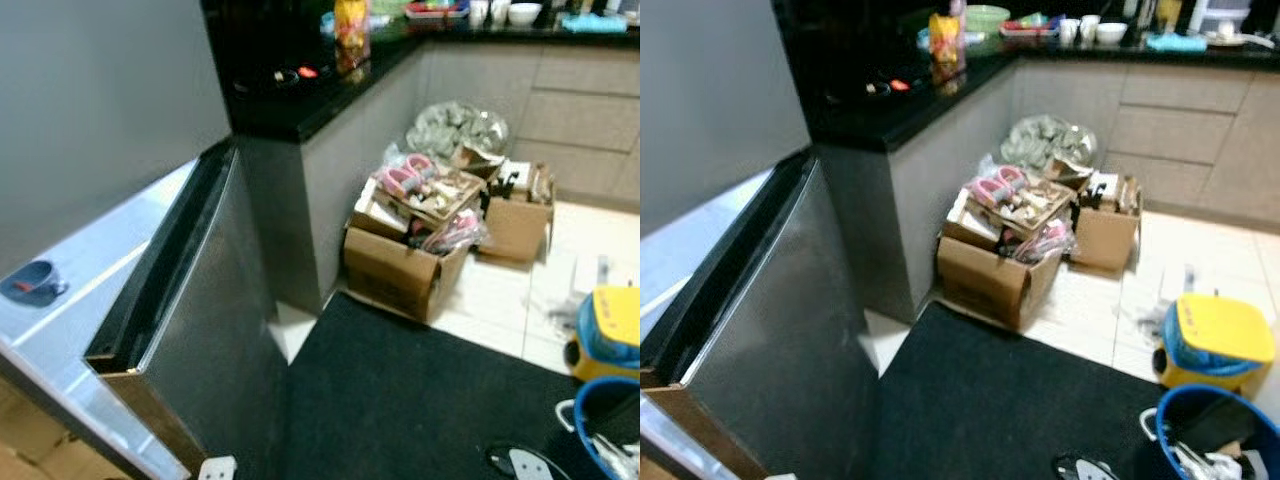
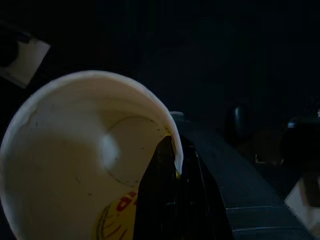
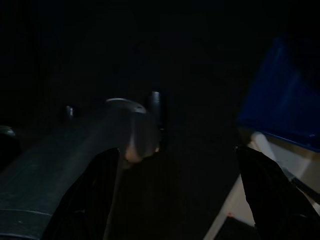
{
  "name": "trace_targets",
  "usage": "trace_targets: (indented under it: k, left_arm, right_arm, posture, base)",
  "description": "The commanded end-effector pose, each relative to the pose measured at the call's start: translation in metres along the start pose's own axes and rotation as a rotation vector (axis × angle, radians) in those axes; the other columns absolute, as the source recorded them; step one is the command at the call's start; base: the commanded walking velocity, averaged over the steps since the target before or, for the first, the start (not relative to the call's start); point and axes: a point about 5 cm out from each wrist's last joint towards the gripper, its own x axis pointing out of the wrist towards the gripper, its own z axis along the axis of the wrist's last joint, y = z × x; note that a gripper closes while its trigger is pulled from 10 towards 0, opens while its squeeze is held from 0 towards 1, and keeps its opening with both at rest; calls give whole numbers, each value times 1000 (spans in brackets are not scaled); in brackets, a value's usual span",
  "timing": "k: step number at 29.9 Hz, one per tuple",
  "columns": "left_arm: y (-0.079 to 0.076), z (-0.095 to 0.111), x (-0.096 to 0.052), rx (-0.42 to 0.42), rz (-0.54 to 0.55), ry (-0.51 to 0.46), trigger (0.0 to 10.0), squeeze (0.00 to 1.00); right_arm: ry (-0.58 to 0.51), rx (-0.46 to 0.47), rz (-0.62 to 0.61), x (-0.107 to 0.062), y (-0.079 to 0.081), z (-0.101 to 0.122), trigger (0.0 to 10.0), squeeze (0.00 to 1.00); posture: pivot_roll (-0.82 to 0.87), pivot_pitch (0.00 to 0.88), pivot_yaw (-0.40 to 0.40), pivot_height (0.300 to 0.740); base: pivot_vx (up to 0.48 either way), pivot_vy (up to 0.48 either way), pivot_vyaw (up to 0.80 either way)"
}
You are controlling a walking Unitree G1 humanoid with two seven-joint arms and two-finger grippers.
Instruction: Restocking fridge
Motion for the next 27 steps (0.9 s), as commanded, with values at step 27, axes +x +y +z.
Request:
trace_targets:
  k: [27]
  left_arm:
    - [100,92,-35,-789,332,-579,10000,0]
  right_arm:
    - [2,-9,21,2,8,-1,10000,0]
  posture:
    - [-35,0,28,740]
  base:
    - [0,0,0]
